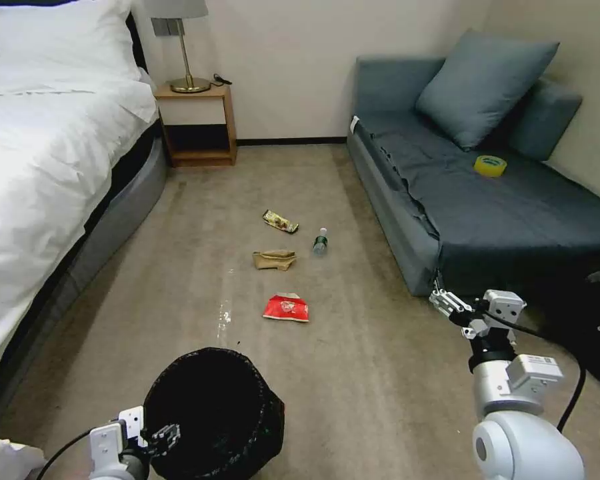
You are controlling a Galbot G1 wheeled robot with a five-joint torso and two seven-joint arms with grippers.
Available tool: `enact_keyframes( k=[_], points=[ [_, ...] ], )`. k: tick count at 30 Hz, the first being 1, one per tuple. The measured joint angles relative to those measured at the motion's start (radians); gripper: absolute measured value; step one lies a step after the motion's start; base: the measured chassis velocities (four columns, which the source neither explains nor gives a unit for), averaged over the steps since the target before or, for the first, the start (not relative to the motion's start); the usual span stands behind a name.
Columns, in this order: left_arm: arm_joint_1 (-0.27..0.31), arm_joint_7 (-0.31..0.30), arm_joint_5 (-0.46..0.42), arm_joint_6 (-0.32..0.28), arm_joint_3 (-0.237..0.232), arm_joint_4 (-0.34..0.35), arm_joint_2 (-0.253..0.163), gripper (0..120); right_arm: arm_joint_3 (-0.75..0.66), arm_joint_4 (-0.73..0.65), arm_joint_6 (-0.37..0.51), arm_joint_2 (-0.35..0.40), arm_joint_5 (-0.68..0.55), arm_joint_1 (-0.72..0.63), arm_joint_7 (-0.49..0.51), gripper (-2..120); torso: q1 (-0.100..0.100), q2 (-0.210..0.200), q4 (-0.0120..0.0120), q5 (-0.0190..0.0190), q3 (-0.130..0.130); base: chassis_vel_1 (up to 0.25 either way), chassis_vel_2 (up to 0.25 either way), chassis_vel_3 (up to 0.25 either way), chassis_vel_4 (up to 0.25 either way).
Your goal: Pick up the trash bin, then pick up the garbage on the floor and place it into the trash bin.
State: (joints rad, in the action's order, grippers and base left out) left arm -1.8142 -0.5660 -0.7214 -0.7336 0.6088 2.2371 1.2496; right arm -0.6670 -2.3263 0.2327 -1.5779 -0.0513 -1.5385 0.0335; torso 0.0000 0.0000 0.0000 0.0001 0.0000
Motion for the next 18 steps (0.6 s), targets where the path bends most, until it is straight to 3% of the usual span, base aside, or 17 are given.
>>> enact_keyframes(
  k=[14,18],
  points=[
    [0.01,0.0,-0.016,0.004,-0.003,-0.012,0.009,9,0.001,0.0,-0.011,0.004,0.004,-0.007,0.0,100,0.0,0.0,0.0003,0.0004,0.0,0.0,0.0,0.0,0.0],
    [0.01,0.003,-0.02,0.004,-0.005,-0.009,0.013,5,0.002,-0.001,-0.024,0.006,0.001,-0.011,0.0,100,0.0,0.0,0.0,0.0,0.0,0.0,0.0,0.0,0.0]
  ],
)
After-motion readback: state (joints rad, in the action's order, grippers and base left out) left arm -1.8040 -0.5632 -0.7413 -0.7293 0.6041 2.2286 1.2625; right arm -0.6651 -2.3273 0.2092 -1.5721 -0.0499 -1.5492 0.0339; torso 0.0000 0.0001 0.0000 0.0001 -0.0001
